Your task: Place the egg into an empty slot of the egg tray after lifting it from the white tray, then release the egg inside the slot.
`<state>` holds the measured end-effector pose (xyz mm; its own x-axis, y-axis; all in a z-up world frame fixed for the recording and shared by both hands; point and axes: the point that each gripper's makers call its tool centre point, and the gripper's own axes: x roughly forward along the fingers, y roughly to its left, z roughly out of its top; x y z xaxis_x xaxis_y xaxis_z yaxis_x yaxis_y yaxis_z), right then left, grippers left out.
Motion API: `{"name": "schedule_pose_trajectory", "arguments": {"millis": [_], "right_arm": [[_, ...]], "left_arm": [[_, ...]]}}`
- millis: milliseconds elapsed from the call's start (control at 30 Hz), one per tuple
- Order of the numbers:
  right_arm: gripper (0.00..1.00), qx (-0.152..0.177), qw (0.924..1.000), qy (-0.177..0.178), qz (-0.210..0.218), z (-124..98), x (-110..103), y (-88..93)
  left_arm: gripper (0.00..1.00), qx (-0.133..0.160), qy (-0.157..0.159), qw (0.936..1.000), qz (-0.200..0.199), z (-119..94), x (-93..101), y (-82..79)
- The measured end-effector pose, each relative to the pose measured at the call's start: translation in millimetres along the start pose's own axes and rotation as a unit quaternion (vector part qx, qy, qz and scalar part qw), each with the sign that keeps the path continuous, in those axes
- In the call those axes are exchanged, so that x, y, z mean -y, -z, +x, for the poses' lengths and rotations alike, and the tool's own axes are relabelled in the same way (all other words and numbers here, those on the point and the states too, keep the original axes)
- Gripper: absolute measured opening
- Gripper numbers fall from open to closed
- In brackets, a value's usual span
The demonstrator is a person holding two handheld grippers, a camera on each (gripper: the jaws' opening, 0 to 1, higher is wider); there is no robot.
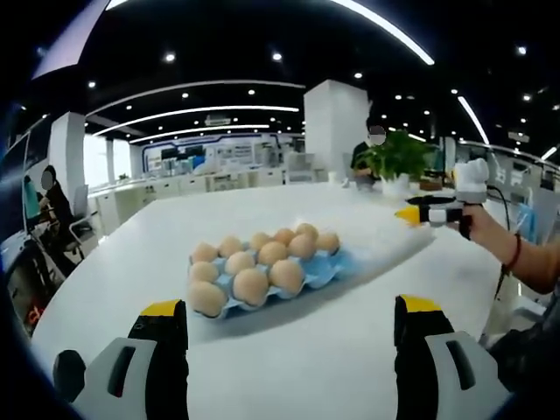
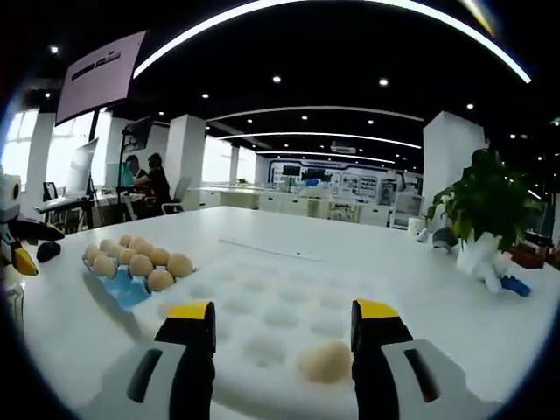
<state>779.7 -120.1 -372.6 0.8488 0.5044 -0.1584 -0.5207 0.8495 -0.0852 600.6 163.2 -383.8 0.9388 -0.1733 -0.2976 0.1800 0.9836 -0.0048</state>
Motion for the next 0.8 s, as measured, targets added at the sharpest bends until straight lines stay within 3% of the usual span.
{"name": "schedule_pose_trajectory", "arguments": {"millis": [267, 600, 800], "right_arm": [[0.59, -0.002, 0.9991, 0.039, 0.016, -3.6, 17.0, 10.2], [0.52, -0.016, 0.9978, 0.057, 0.030, -2.8, 24.4, 24.6], [0.41, -0.022, 0.9961, 0.072, 0.045, -2.3, 30.0, 34.5]], "left_arm": [[1.00, -0.003, -0.004, 1.0000, -0.001, 0.4, -1.7, -0.1], [1.00, -0.001, -0.001, 1.0000, -0.001, 0.7, -0.9, -0.2], [1.00, -0.005, -0.003, 1.0000, 0.000, 0.6, -2.0, 1.0]]}}
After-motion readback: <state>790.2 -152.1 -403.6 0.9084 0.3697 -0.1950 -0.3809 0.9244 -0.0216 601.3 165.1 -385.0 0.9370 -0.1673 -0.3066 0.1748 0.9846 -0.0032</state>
